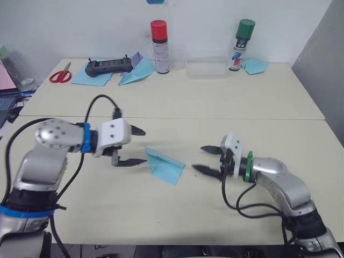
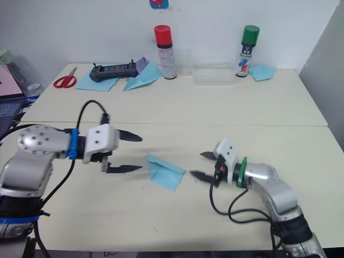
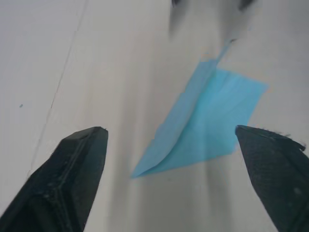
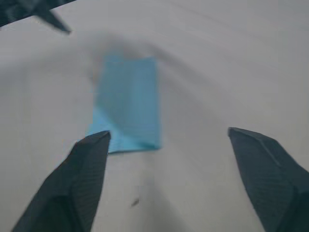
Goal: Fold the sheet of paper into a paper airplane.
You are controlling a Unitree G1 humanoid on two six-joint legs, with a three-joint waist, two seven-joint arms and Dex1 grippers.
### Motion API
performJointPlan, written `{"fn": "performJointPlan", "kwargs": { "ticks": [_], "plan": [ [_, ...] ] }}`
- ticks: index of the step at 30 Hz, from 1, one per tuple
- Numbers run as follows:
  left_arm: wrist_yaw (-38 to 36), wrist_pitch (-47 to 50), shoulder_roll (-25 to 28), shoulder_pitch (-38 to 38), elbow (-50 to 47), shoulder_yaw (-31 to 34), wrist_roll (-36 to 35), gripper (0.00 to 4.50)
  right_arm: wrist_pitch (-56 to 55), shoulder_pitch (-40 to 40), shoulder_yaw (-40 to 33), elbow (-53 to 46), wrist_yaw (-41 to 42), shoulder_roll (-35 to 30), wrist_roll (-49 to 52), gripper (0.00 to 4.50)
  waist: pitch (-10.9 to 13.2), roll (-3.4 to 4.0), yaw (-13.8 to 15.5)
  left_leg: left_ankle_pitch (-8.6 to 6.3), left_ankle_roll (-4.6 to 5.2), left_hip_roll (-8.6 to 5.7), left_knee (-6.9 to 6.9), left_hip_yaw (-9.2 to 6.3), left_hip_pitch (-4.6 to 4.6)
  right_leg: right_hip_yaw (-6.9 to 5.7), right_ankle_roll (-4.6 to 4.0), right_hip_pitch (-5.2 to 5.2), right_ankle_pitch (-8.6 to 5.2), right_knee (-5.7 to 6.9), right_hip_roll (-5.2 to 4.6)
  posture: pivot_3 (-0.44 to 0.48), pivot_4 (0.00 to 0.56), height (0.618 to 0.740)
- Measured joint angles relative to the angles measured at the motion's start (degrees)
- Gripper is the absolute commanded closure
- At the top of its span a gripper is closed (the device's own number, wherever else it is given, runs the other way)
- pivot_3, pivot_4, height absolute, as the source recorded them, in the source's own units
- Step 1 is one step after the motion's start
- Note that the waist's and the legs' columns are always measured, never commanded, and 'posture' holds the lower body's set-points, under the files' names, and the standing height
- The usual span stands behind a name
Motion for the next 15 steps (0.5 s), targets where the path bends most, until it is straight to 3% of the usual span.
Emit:
{"fn": "performJointPlan", "kwargs": {
  "ticks": [3, 5, 8, 15],
  "plan": [
    [1.12, 3.47, 1.20, 3.59, -1.09, 4.54, -4.06, 0.00, -3.04, -0.15, 2.67, 0.94, -0.74, 2.00, -2.42, 0.01, 0.01, -0.06, -0.18, 0.01, 0.00, 0.02, 0.02, 0.02, 0.11, 0.05, 0.01, 0.04, -0.01, 0.02, 0.03, 0.000, 0.150, 0.740],
    [2.28, 5.92, 3.50, 8.07, -3.20, 7.20, -5.01, 0.00, -6.02, -3.11, 6.33, 7.15, -4.39, 9.68, -6.15, 0.01, 0.05, -0.28, -0.89, 0.01, -0.01, 0.18, -0.06, 0.15, 0.62, 0.13, -0.15, 0.35, 0.01, 0.09, 0.12, 0.000, 0.150, 0.740],
    [5.54, 8.18, 3.72, 8.62, -5.93, 7.74, -5.90, 0.00, -9.41, -7.52, 10.66, 13.89, -8.34, 17.31, -9.53, 0.01, 0.11, -0.24, -0.34, 0.04, 0.01, 0.18, -0.11, 0.10, 0.71, 0.13, -0.25, 0.34, -0.01, 0.21, 0.20, 0.000, 0.150, 0.740],
    [10.02, 9.29, 4.14, 9.56, -7.89, 8.23, -7.24, 0.00, -14.77, -8.96, 11.00, 18.64, -5.72, 15.72, -10.54, 2.31, 0.07, -0.32, 1.32, 0.02, -0.02, 0.08, -0.12, 0.21, 0.47, 0.12, -0.20, 0.27, -0.03, -0.05, -0.02, 0.000, 0.150, 0.740]
  ]
}}
